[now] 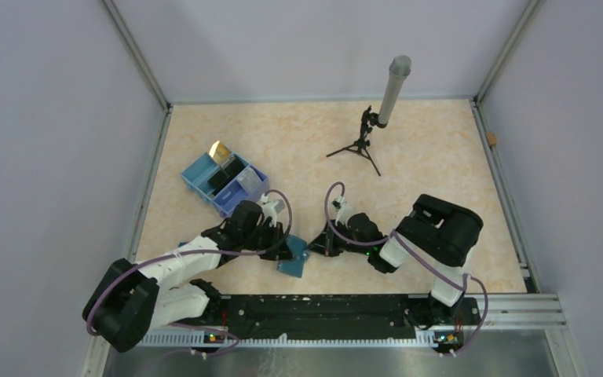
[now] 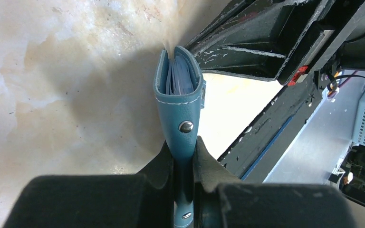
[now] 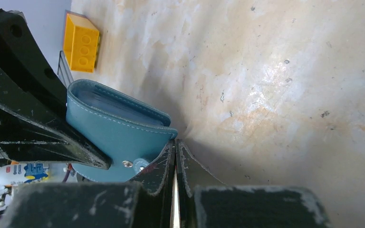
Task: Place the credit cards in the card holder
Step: Close the card holder at the center of the board.
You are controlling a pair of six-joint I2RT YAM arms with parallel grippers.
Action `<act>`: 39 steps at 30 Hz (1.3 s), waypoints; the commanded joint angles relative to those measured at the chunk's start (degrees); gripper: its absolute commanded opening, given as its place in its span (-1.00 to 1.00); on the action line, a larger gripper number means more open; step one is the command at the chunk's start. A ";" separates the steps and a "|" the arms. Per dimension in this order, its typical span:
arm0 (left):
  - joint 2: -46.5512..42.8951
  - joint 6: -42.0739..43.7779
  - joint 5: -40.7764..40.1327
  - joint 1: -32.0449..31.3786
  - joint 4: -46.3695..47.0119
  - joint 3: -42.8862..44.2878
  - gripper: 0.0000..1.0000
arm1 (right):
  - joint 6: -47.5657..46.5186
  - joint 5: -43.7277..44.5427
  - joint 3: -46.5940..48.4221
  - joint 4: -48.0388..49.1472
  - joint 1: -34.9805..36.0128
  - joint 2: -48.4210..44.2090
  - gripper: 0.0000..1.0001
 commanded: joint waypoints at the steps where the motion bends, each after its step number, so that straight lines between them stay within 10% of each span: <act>1: 0.37 -0.70 4.48 -1.07 -0.46 0.44 -1.00 | -3.75 3.46 0.00 -5.66 -0.72 2.66 -1.00; 5: 0.17 -4.41 -5.00 -0.96 -3.87 1.63 -1.00 | -3.13 2.69 -0.80 -9.85 -0.77 -3.36 -1.00; 11: -1.38 -5.68 -13.12 -0.96 -10.29 5.46 -1.00 | -4.25 9.52 2.05 -30.78 1.79 -16.99 -0.25; 17: 1.98 -5.01 -17.99 -2.21 -20.67 13.77 -1.00 | 3.53 17.99 12.59 -50.72 6.52 -20.78 -0.01; 39: 7.83 -3.58 -25.30 -7.10 -28.35 20.45 -1.00 | 14.38 15.62 18.72 -39.98 9.67 -9.88 -0.03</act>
